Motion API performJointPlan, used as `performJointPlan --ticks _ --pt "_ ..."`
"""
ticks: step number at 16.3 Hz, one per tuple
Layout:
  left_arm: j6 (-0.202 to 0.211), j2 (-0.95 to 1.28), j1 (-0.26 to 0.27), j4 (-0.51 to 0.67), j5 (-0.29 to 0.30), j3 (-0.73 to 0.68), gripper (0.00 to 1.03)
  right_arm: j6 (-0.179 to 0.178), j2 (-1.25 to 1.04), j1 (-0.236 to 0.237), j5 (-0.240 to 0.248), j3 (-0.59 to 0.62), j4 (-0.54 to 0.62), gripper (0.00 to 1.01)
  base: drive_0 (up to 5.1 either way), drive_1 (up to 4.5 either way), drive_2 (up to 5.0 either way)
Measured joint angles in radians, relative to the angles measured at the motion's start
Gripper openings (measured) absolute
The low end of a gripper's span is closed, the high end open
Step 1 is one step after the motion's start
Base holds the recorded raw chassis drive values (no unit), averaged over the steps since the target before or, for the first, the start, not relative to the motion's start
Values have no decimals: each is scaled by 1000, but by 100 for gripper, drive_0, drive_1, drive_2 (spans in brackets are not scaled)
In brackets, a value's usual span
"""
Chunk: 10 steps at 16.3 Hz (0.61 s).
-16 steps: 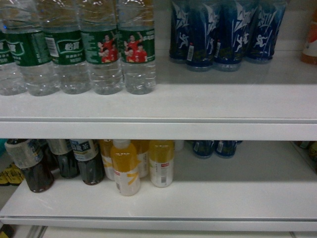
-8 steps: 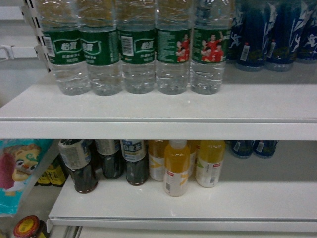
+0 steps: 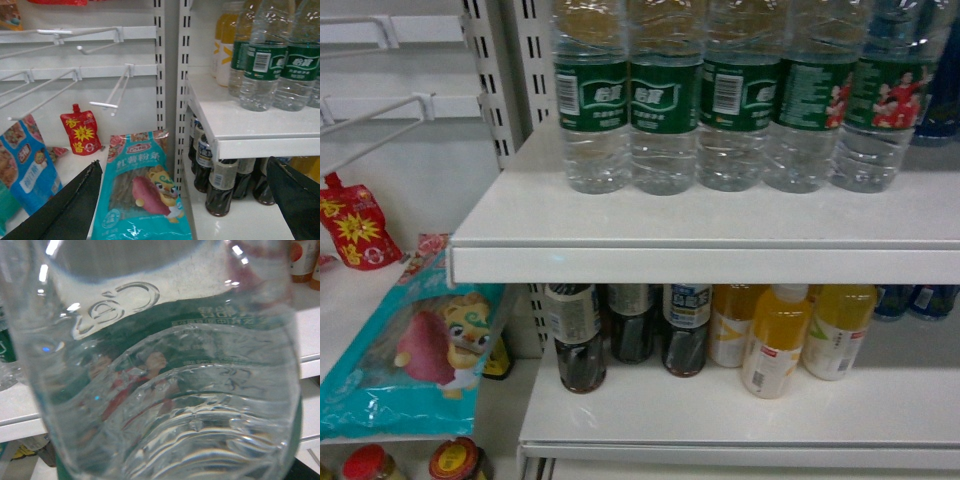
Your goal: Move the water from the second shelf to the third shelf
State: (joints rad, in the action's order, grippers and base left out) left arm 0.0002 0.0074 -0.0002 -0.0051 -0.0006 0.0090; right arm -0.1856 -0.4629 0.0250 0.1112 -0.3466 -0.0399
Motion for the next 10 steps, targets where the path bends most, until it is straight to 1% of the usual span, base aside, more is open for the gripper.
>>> performJointPlan --ticks 8,9,10 --pt "0 0 0 4 0 0 98 0 1 0 0 0 2 43 -496 250 250" --pt "0 0 0 0 -5 0 98 0 2 2 -21 0 6 43 0 0 0" --pt "0 0 0 5 0 0 98 0 0 0 -12 0 0 43 0 0 0"
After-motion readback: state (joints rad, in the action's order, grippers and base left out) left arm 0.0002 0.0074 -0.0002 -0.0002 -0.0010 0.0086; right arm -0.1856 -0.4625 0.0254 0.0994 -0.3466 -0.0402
